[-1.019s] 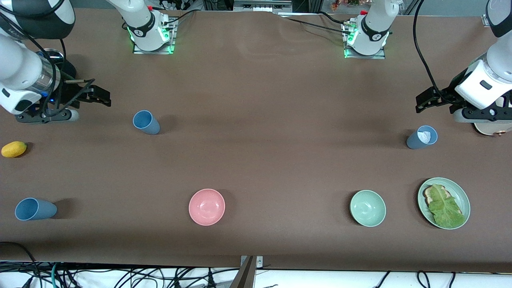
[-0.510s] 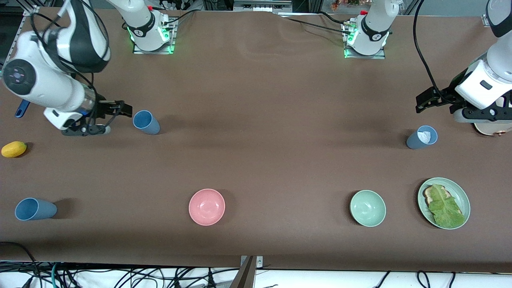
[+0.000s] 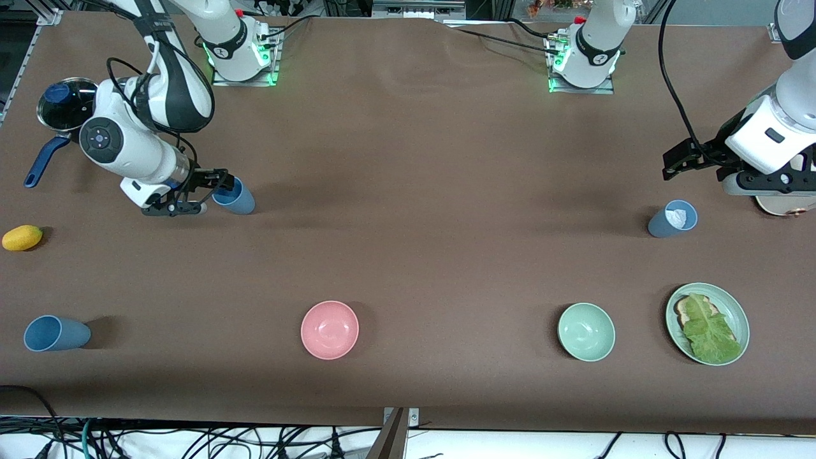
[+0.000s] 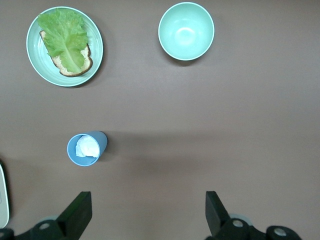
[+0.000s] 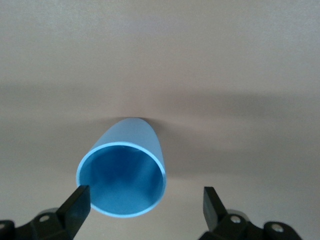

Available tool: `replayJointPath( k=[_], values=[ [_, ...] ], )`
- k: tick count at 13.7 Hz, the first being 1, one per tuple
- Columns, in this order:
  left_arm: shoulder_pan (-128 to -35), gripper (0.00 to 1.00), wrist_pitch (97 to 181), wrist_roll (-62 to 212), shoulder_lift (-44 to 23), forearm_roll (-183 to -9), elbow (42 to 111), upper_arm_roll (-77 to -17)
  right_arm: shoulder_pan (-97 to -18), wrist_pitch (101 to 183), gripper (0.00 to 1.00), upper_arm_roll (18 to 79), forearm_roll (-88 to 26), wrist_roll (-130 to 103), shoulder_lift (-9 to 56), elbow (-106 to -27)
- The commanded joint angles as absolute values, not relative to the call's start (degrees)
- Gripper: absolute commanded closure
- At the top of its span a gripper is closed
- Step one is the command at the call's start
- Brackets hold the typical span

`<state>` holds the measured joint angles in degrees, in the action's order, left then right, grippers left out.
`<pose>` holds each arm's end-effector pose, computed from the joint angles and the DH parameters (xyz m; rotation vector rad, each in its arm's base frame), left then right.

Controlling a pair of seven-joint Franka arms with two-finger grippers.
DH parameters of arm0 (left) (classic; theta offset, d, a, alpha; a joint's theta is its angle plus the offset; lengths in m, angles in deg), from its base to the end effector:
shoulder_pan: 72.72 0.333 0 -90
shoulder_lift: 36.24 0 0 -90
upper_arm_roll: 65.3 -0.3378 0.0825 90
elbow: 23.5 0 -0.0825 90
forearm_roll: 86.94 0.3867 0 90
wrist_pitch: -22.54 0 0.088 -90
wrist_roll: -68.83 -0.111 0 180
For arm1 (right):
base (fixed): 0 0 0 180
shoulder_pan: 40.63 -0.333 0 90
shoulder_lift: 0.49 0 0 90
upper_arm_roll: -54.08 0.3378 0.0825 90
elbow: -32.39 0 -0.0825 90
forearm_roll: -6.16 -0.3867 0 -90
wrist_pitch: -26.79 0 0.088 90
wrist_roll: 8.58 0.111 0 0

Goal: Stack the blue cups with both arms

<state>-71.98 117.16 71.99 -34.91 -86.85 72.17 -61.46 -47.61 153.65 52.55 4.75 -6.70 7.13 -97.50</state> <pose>0.5667 -0.0301 0.5890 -3.1386 -0.0014 0.0650 0.5122 0.0498 0.3021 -3.1244 -0.0713 0.2920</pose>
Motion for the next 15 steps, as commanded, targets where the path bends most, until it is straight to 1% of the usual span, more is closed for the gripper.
replayJointPath(
  k=[1, 8, 15],
  values=[
    [-71.66, 0.0, 115.88, 70.76, -34.05, -87.73, 70.28, -61.43, -47.4, 155.37, 0.0, 52.5, 5.98, -7.43, 7.5, -97.86],
    [-71.66, 0.0, 115.88, 70.76, -34.05, -87.73, 70.28, -61.43, -47.05, 157.93, 0.0, 51.45, 6.51, -9.98, 9.96, -97.95],
    [-71.66, 0.0, 115.88, 70.76, -34.05, -87.73, 70.28, -61.43, -47.05, 158.72, 0.0, 51.44, 6.51, -9.98, 10.67, -97.95]
  ],
)
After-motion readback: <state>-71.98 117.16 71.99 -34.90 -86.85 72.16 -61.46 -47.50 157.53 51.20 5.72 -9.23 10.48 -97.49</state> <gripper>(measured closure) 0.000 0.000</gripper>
